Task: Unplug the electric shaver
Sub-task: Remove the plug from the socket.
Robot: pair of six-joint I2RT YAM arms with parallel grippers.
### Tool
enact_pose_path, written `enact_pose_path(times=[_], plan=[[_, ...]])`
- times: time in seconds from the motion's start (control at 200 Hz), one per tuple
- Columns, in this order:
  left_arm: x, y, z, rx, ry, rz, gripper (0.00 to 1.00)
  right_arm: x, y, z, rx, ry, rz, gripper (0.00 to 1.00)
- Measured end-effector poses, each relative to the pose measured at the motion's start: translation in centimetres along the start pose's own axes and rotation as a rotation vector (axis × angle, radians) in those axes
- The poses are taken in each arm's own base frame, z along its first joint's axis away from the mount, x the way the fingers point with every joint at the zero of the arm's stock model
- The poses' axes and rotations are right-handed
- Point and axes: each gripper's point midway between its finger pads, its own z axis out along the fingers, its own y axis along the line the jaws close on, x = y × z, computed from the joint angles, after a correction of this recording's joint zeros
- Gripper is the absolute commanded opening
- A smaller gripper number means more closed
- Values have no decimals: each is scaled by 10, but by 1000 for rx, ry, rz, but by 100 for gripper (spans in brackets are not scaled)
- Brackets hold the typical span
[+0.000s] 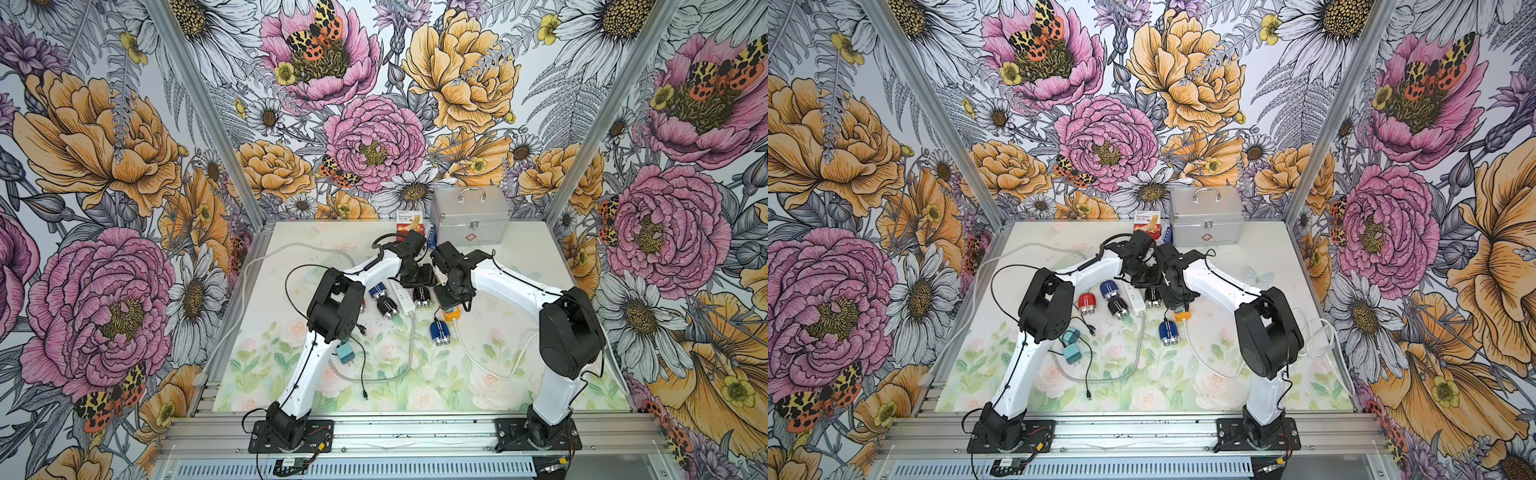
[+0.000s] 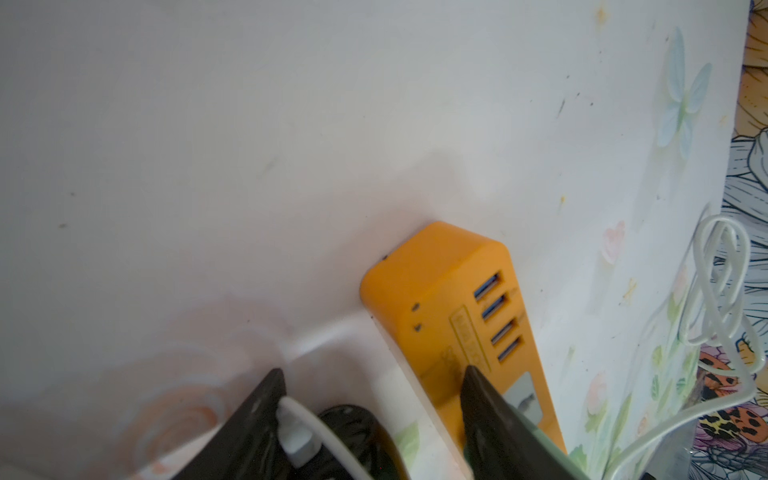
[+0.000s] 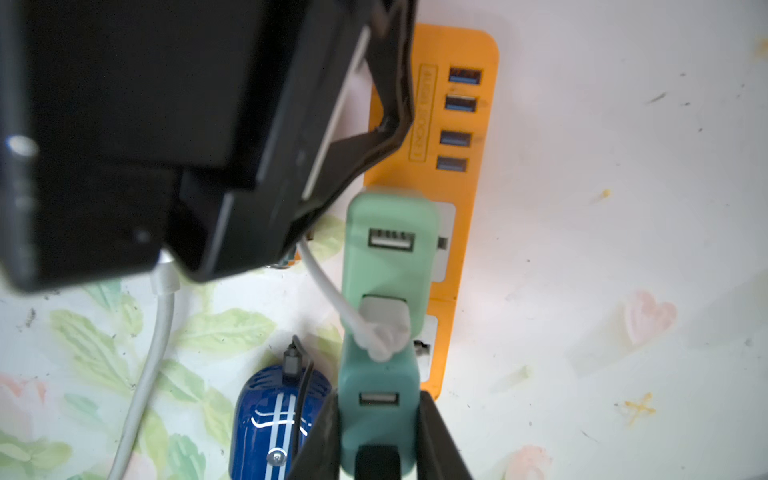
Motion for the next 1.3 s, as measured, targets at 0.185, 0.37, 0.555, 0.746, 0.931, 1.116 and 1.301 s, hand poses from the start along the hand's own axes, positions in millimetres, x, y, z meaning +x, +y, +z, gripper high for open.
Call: enact_pose_path(times=[0.185, 0.37, 0.555, 0.746, 0.931, 1.116, 1.301], plan=[[0, -1, 0, 2, -1, -9, 65, 1, -1, 0, 94, -24, 11, 3], [2, -4, 1, 9, 4, -5, 65, 3, -3, -3, 207, -53, 20, 2], [4, -5, 2, 4, 6, 0, 65, 3, -2, -12, 176, -68, 18, 2], [5, -5, 3, 4, 7, 0, 66, 12, 9, -16, 16, -46, 6, 1], [4, -6, 2, -6, -2, 5, 71, 27, 9, -10, -2, -16, -22, 1], [2, -4, -2, -32, -14, -9, 75, 35, 5, -21, -13, -66, -29, 2], [4, 1, -6, -70, -12, -21, 78, 35, 6, -25, -34, -115, -20, 3]])
